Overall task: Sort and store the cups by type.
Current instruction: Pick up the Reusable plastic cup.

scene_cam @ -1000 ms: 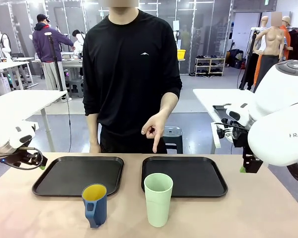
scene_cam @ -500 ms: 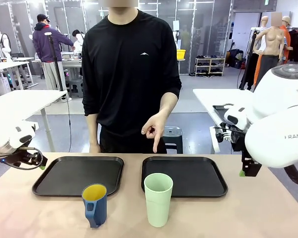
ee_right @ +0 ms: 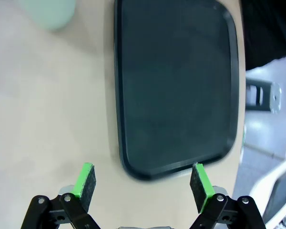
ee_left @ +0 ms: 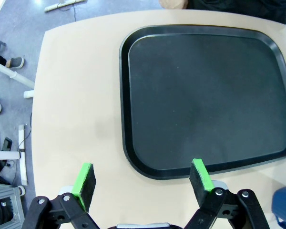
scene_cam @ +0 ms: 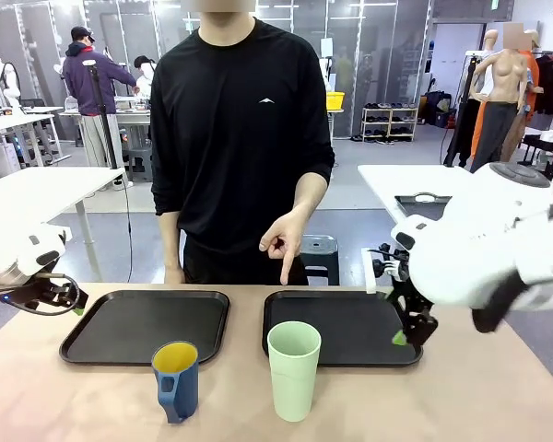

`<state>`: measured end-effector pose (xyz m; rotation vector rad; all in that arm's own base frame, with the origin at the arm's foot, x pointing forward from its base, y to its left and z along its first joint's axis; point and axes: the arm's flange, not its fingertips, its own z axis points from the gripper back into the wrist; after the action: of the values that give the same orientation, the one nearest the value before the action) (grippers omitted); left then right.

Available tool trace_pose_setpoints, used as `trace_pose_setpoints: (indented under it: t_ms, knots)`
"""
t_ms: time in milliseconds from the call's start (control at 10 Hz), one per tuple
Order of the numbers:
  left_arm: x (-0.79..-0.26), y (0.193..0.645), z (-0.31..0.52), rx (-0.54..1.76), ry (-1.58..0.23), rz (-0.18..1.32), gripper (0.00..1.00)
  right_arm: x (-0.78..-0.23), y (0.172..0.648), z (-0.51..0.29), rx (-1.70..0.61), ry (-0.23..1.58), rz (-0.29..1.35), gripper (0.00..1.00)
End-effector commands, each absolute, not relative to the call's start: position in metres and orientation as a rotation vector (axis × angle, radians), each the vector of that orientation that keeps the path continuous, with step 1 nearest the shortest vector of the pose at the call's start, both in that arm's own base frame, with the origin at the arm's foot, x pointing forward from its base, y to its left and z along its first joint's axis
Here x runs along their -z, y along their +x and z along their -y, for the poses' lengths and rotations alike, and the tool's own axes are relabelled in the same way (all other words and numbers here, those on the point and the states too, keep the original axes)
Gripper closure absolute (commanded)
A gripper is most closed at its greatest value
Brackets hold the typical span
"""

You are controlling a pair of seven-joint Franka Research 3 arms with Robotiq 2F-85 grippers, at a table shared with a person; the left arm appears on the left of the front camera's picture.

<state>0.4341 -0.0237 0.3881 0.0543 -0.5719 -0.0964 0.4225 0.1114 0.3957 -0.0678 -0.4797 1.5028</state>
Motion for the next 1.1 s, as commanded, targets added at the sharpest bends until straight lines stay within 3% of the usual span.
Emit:
trace_pose_setpoints:
  t_ms: [0, 500, 1000]
  knots:
    - [-0.389, 0.433, 0.025, 0.1, 0.06, 0.573, 0.0, -0.365, 0.407, -0.1, -1.496, 0.167, 0.603, 0.0]
    - [-0.389, 0.433, 0.025, 0.1, 0.06, 0.573, 0.0, -0.325, 0.417, -0.093, -1.429, 0.576, 0.866, 0.0]
    - [-0.389, 0.433, 0.025, 0.1, 0.06, 0.573, 0.0, -0.279, 0.442, -0.099, -1.333, 0.797, 1.017, 0.0]
